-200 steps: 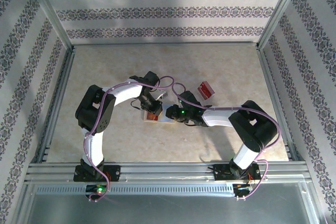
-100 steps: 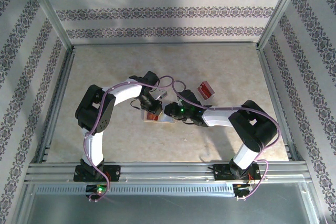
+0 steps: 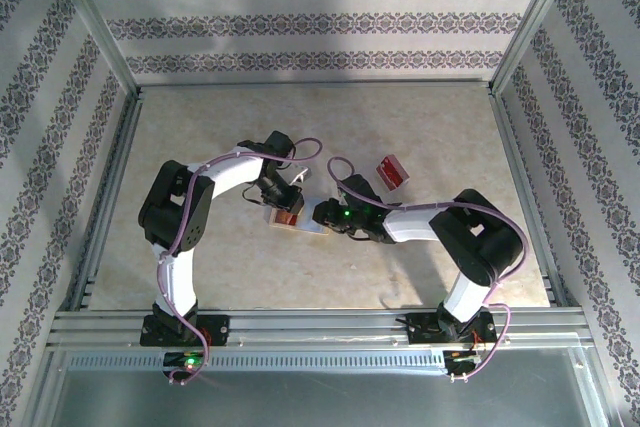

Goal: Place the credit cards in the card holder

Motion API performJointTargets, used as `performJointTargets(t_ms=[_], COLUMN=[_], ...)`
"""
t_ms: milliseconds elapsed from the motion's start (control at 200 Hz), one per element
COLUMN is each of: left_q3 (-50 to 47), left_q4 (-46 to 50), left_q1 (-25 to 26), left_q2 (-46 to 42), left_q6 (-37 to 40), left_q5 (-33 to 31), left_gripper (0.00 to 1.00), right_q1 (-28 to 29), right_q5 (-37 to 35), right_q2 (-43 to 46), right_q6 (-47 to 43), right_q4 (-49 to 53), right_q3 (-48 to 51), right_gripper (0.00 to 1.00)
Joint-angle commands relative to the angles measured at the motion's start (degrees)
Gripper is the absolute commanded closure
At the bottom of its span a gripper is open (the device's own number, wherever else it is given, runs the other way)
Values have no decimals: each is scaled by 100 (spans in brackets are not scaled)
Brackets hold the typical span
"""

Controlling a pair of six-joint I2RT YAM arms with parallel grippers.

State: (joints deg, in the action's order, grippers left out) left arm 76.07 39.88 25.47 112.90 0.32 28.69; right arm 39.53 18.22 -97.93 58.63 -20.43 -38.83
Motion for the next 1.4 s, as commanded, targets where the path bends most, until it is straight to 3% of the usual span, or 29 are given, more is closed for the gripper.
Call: performJointTargets(t_ms=[0,255,634,964,1204,1394], left_q3=[-49,-109,-78,-95,-311,-409], left_q4=[125,73,125,124,-74,-152], left_q1=[-19,-19,-49,-421,-1034,-1228], left_q2=[101,164,-226,-909,-1087,-1130], left_q6=[-73,-138,-179,-234,-337,-339], left_q5=[108,196,216,274,320,303], left_gripper=[81,81,81,67,62,60], right_q1=[65,151,144,265,342,380], right_q5=[-110,-29,7,112,376,541], right_q2=[93,-171,-64,-164,-598,-1047], right_q6=[54,118,35,-252,-344,-330], right_q4=[78,-61,31,255,231,143], right_q3=[86,-85,-233,-685,-1200,-1584], right_gripper=[71,74,94,95,94,89])
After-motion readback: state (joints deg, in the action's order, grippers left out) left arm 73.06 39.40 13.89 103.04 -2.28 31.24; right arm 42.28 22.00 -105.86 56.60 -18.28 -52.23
